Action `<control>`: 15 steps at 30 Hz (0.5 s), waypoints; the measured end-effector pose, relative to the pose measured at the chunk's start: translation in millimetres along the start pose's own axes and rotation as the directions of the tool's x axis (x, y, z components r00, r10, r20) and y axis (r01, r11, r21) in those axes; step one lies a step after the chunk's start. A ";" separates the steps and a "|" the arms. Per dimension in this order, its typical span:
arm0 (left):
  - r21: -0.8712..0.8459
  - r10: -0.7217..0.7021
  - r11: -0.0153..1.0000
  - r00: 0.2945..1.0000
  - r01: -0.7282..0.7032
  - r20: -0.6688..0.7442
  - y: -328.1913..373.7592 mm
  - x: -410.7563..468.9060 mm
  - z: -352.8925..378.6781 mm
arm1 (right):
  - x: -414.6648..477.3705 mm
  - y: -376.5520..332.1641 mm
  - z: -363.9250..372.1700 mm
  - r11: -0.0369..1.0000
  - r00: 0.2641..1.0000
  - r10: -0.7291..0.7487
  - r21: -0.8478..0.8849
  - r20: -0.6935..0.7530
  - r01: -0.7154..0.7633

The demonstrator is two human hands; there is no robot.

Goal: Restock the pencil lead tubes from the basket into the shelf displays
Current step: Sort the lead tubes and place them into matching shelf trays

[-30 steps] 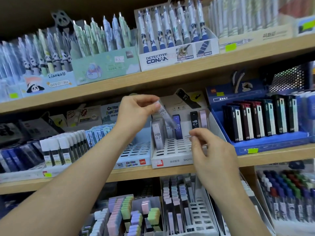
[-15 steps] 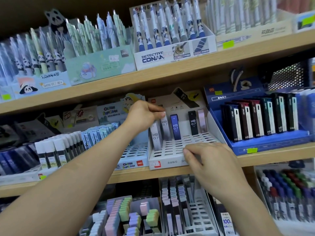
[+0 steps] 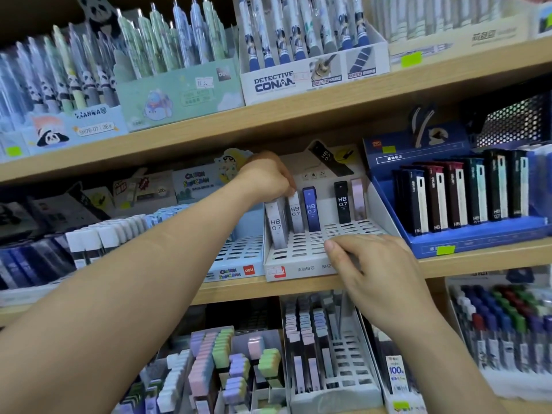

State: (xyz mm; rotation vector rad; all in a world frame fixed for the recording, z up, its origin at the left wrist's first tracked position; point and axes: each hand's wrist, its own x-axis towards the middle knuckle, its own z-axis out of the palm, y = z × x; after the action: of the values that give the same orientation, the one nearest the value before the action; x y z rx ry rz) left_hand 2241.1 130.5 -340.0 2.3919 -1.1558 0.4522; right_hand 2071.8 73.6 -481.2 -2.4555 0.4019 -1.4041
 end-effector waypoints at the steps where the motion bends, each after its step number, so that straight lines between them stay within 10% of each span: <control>1: 0.030 0.008 1.000 1.000 -0.008 -0.006 0.3 -0.6 -0.9 | -0.2 1.0 1.0 1.000 1.000 -0.009 -0.002 -0.010 0.009; 8: -0.143 0.074 0.988 0.996 -0.066 0.048 -15.9 -24.7 -3.5 | -1.3 2.5 2.7 0.999 0.999 -0.043 0.017 -0.033 0.044; 15: -0.419 0.102 0.871 0.929 -0.256 -0.355 -28.1 -133.9 -5.9 | -3.5 -29.3 -18.2 0.897 0.995 0.050 0.433 0.090 -0.085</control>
State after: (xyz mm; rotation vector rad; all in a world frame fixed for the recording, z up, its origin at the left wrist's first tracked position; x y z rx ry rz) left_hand 2183.0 236.3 -404.7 1.7343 -1.1835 0.5374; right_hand 2057.2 100.0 -464.1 -2.0975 0.1312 -1.2097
